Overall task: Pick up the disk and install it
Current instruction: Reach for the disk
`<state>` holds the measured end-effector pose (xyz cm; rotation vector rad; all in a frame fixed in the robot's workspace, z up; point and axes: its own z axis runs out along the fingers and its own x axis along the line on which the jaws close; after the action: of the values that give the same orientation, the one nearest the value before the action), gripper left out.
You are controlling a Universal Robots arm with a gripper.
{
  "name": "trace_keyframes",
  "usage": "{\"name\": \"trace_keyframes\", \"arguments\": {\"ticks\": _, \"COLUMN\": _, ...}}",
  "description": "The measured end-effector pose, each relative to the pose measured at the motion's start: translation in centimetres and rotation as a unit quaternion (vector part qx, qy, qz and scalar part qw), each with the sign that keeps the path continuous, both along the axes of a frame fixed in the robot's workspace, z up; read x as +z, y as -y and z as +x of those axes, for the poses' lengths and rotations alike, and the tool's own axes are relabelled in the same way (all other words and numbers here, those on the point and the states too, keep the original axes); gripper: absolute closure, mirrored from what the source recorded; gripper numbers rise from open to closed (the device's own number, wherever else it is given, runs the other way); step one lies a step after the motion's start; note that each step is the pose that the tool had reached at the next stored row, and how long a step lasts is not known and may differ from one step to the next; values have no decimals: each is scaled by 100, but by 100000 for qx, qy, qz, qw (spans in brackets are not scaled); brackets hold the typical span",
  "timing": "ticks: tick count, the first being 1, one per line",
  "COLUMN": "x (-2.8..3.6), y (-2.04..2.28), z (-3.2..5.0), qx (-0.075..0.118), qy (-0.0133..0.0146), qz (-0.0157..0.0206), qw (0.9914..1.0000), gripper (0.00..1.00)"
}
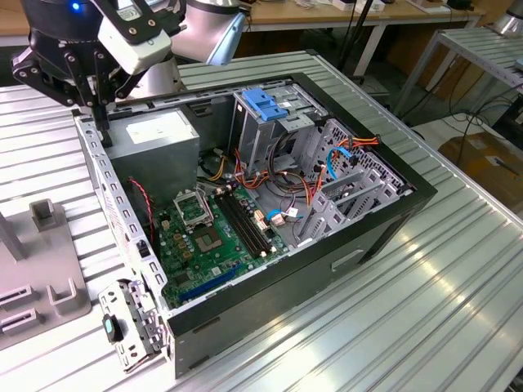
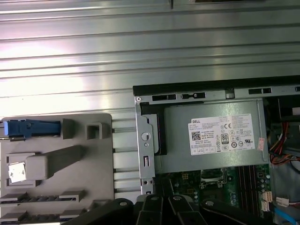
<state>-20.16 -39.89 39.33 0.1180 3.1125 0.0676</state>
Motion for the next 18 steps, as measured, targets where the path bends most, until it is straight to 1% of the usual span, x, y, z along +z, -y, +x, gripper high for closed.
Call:
{"name": "trace_keyframes", "arguments": {"ticks": 3, "x": 0, "y": 0, "z": -46, "qx": -1, "qy": 3, "qz": 1, "qw": 100000, "gripper": 89}}
{"name": "trace_keyframes", "arguments": {"ticks": 7, "x": -1, "y": 0, "z": -129, "qx": 0, "qy": 3, "qz": 4, "qw": 100000, "gripper": 89}}
{"name": "trace_keyframes", "arguments": {"ticks": 12, "x": -1, "y": 0, "z": -172, "qx": -1, "qy": 2, "qz": 1, "qw": 100000, "gripper": 89}}
{"name": "trace_keyframes", "arguments": {"ticks": 17, "x": -1, "y": 0, "z": -184, "qx": -8, "qy": 3, "qz": 4, "qw": 100000, "gripper": 89}}
{"name": "trace_keyframes", "arguments": {"ticks": 18, "x": -1, "y": 0, "z": -201, "qx": 3, "qy": 3, "qz": 2, "qw": 100000, "gripper": 89}}
